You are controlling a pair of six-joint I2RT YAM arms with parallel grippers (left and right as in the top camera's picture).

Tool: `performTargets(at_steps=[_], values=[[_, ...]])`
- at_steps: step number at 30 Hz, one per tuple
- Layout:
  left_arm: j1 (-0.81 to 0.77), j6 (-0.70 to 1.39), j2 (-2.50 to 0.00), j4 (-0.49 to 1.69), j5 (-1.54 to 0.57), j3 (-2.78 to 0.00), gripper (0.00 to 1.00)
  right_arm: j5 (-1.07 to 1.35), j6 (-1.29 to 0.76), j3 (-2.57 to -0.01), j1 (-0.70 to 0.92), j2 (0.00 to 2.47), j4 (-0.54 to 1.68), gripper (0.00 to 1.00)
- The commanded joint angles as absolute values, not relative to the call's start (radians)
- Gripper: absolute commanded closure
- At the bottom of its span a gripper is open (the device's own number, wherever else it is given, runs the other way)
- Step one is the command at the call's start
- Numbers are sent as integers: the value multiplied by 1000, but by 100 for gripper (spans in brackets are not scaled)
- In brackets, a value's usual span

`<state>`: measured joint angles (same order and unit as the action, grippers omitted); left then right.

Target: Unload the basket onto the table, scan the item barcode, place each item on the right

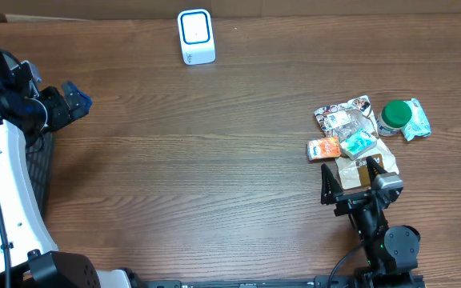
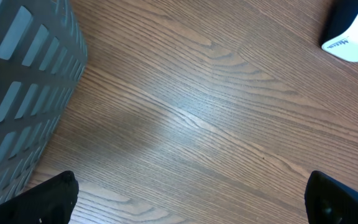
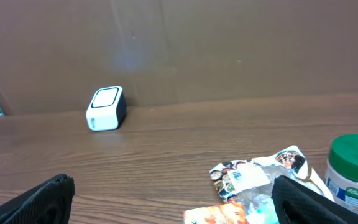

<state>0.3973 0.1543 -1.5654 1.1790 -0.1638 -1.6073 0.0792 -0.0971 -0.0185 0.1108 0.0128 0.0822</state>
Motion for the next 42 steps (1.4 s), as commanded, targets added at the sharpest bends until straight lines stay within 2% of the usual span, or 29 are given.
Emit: performTargets(at_steps=[1,29,36,42], values=[[398,165,-1566,1177,-173,-1625,0,84,-104,-8,103,2,77,0],[377,164,-1541,1177,-172,-1624,0,84,-104,-8,103,3,77,0],[270,164,-1439,1177,-173,-1624,1,84,-104,-8,103,3,77,0],[86,164,-1330,1177,-172,-1623,1,84,-104,-8,103,3,77,0]])
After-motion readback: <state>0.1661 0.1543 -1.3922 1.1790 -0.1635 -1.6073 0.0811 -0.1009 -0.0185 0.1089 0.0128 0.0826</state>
